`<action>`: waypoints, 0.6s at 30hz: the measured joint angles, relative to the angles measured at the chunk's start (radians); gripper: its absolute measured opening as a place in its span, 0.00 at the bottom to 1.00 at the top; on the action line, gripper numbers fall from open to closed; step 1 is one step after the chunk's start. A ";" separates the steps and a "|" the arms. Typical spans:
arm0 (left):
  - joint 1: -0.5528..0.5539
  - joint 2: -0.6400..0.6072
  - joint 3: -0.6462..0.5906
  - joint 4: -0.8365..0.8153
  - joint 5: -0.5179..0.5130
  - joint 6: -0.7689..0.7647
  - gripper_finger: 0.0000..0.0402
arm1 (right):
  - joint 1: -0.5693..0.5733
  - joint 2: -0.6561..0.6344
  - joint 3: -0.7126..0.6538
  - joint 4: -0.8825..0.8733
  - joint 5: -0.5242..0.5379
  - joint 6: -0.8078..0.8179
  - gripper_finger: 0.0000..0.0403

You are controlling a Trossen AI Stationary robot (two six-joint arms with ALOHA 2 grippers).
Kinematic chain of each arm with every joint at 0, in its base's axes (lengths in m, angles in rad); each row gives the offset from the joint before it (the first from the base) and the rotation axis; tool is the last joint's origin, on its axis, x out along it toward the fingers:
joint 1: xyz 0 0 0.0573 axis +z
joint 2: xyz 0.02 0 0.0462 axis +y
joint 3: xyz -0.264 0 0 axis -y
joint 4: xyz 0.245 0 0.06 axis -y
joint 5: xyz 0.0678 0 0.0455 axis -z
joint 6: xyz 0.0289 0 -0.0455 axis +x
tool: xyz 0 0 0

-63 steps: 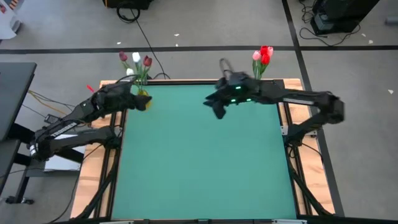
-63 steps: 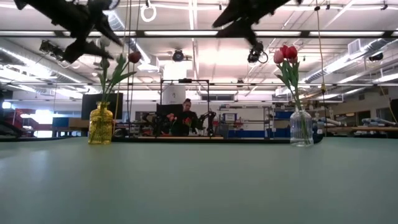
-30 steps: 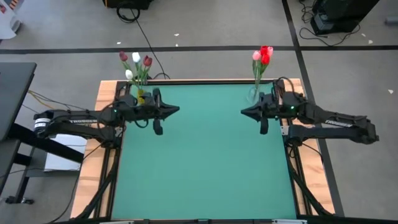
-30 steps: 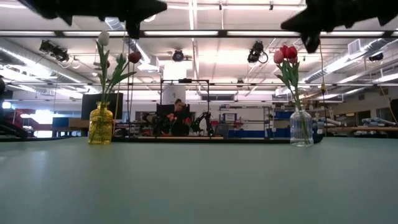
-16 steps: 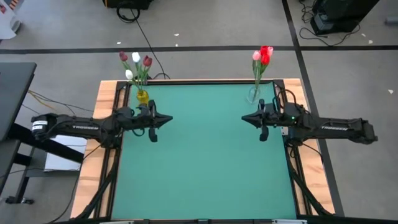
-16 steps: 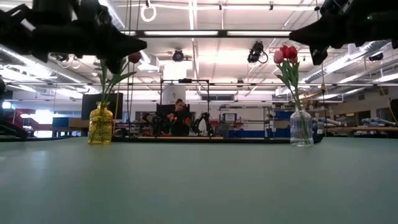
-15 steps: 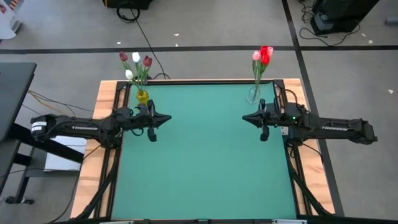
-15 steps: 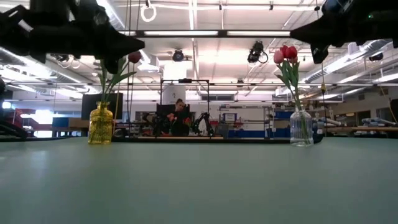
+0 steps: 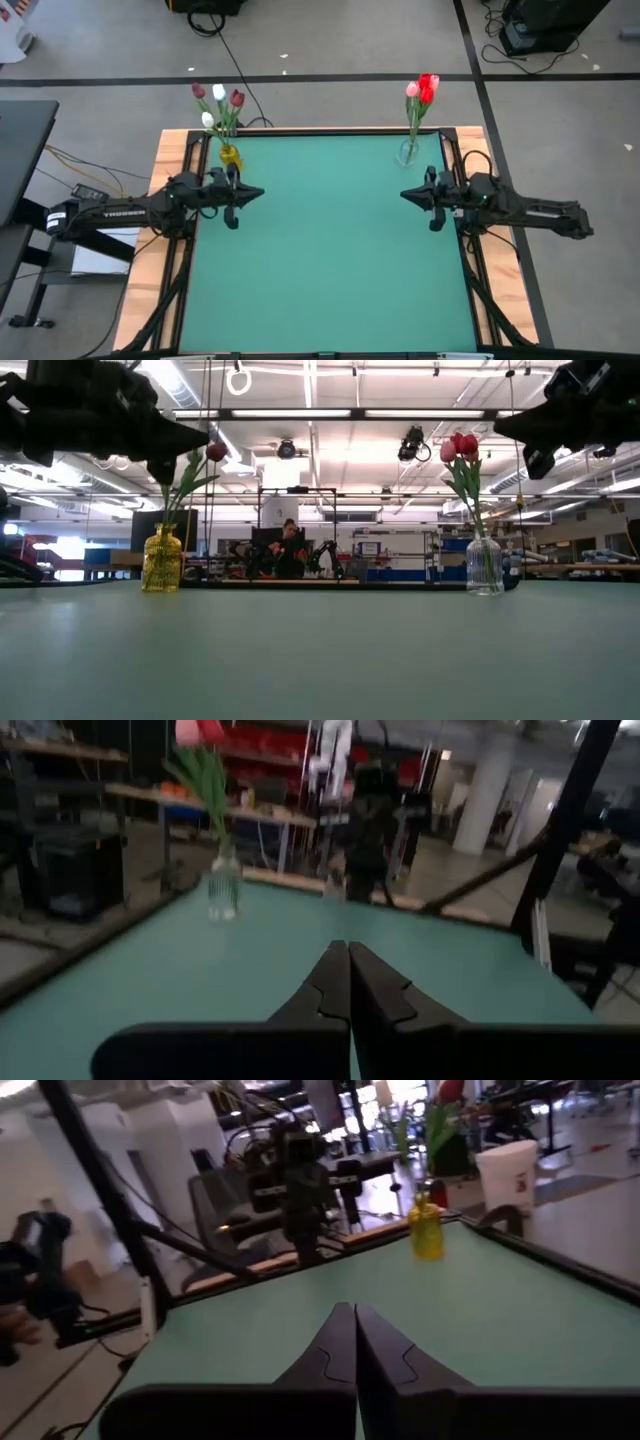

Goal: Sort flowers into vase by color
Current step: Return to Home Position

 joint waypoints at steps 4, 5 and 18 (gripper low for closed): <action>0.000 0.001 0.000 -0.060 0.000 0.005 0.00 | 0.025 -0.033 -0.067 0.047 0.001 0.018 0.00; 0.000 0.001 0.000 -0.060 0.000 0.013 0.00 | 0.027 -0.038 -0.079 0.048 0.001 0.020 0.00; 0.002 0.000 -0.107 0.108 -0.082 0.063 0.00 | 0.020 -0.163 -0.164 0.049 -0.045 0.025 0.00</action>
